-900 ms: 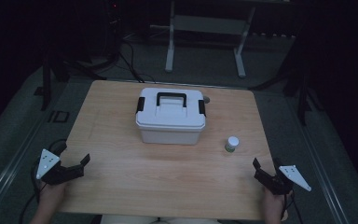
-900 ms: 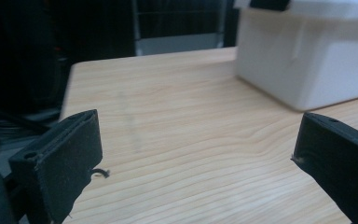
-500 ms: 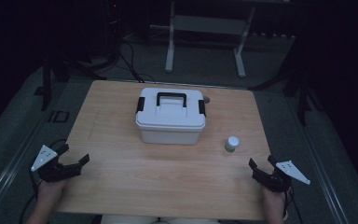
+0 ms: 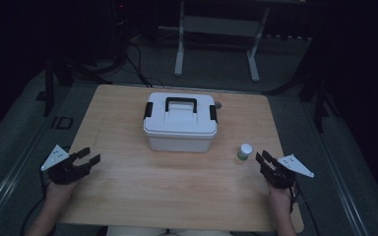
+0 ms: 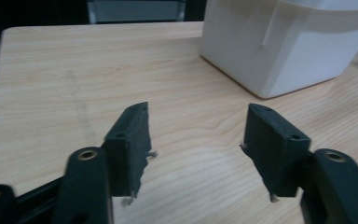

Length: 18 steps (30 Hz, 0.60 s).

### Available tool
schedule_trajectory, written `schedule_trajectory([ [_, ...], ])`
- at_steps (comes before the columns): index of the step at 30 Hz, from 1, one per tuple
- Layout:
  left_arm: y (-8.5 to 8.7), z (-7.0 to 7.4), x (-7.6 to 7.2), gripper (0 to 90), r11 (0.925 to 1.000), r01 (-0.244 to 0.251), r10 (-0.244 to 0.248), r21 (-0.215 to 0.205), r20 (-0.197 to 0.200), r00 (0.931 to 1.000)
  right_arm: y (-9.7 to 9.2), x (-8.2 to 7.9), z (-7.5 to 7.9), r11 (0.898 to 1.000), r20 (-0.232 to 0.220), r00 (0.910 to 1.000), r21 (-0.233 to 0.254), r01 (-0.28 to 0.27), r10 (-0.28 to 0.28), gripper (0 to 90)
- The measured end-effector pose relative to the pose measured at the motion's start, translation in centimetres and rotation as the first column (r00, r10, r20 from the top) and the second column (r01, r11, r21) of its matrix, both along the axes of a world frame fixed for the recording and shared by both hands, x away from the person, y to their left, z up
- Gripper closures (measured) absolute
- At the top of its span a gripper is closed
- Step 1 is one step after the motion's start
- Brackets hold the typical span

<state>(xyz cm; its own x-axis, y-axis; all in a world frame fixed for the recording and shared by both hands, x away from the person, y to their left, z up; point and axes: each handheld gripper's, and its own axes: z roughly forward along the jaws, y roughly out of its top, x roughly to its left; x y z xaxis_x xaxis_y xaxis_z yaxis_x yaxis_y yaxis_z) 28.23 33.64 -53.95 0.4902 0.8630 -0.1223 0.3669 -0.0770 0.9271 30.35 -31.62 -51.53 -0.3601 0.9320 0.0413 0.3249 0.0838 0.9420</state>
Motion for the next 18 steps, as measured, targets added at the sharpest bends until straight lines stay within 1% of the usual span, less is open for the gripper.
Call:
schedule_trajectory([
  [1, -0.3, 0.2, 0.5, 44.7, 0.9999, 0.008, -0.008, 0.007, -0.004, 1.0, 0.3, 0.3, 0.1, 1.0, -0.002, 1.0, -0.004, -0.009, 0.009, 72.9],
  [2, -0.3, 0.2, 0.5, 47.3, 0.9999, 0.008, -0.008, 0.007, -0.004, 1.0, 0.5, 0.5, 0.1, 1.0, -0.007, 0.9998, 0.0, -0.019, 0.019, 73.8],
  [3, -0.7, 0.3, 1.1, 49.9, 0.9996, 0.027, -0.027, 0.008, -0.013, 0.9995, 0.8, 0.8, 0.2, 1.0, -0.008, 0.9998, -0.011, -0.021, 0.021, 76.8],
  [4, -0.7, 0.3, 1.1, 50.7, 0.9996, 0.027, -0.027, 0.008, -0.013, 0.9995, 1.0, 1.0, 0.2, 1.0, -0.009, 0.9996, -0.016, -0.026, 0.026, 79.6],
  [5, -1.1, 0.5, 1.7, 54.3, 0.9986, 0.051, -0.051, 0.013, -0.022, 0.9985, 1.3, 1.2, 0.2, 0.999, -0.011, 0.9993, -0.019, -0.036, 0.035, 80.2],
  [6, -1.1, 0.5, 1.7, 55.5, 0.9986, 0.051, -0.051, 0.013, -0.022, 0.9985, 1.6, 1.4, 0.3, 0.999, -0.008, 0.9993, -0.023, -0.038, 0.038, 82.2],
  [7, -1.5, 0.6, 2.2, 59.6, 0.9977, 0.066, -0.066, 0.014, -0.028, 0.9974, 1.8, 1.7, 0.3, 0.999, -0.009, 0.9989, -0.025, -0.045, 0.045, 85.6],
  [8, -1.5, 0.6, 2.2, 61.3, 0.9977, 0.066, -0.066, 0.014, -0.028, 0.9974, 2.0, 1.8, 0.3, 0.999, -0.01, 0.9988, -0.024, -0.049, 0.049, 86.5],
  [9, -2.0, 0.7, 2.7, 62.7, 0.9967, 0.076, -0.075, 0.027, -0.037, 0.9965, 2.3, 2.0, 0.4, 0.998, -0.014, 0.9985, -0.025, -0.053, 0.052, 88.9],
  [10, -2.0, 0.7, 2.7, 66.1, 0.9967, 0.076, -0.075, 0.027, -0.037, 0.9965, 2.3, 2.0, 0.4, 0.998, -0.014, 0.9985, -0.025, -0.053, 0.052, 88.9],
  [11, -2.5, 0.8, 3.3, 67.4, 0.9959, 0.082, -0.08, 0.038, -0.05, 0.9956, 2.8, 2.4, 0.5, 0.997, -0.017, 0.9974, -0.027, -0.07, 0.07, 89.8],
  [12, -2.5, 0.8, 3.3, 68.5, 0.9959, 0.082, -0.08, 0.038, -0.05, 0.9956, 3.1, 2.6, 0.5, 0.997, -0.02, 0.9969, -0.031, -0.077, 0.076, 89.9],
  [13, -2.8, 0.9, 3.7, 71.2, 0.9951, 0.092, -0.09, 0.035, -0.055, 0.9944, 3.3, 2.8, 0.6, 0.996, -0.026, 0.996, -0.032, -0.087, 0.086, 90.0],
  [14, -2.8, 0.9, 3.7, 71.2, 0.9951, 0.092, -0.09, 0.035, -0.055, 0.9944, 3.3, 2.8, 0.6, 0.996, -0.026, 0.996, -0.032, -0.087, 0.086, 90.0],
  [15, -3.2, 1.0, 4.0, 71.2, 0.995, 0.089, -0.086, 0.046, -0.053, 0.9949, 3.5, 2.9, 0.6, 0.995, -0.026, 0.9957, -0.033, -0.089, 0.088, 90.0],
  [16, -3.3, 1.1, 4.2, 75.0, 0.9943, 0.098, -0.095, 0.043, -0.056, 0.9938, 3.8, 3.1, 0.6, 0.995, -0.029, 0.9951, -0.028, -0.096, 0.095, 90.0],
  [17, -3.6, 1.2, 4.6, 76.4, 0.9935, 0.103, -0.1, 0.05, -0.062, 0.9931, 4.1, 3.4, 0.7, 0.994, -0.032, 0.9943, -0.028, -0.102, 0.101, 90.0],
  [18, -3.6, 1.2, 4.6, 78.2, 0.9935, 0.103, -0.1, 0.05, -0.062, 0.9931, 4.1, 3.4, 0.7, 0.994, -0.032, 0.9943, -0.028, -0.102, 0.101, 90.0],
])
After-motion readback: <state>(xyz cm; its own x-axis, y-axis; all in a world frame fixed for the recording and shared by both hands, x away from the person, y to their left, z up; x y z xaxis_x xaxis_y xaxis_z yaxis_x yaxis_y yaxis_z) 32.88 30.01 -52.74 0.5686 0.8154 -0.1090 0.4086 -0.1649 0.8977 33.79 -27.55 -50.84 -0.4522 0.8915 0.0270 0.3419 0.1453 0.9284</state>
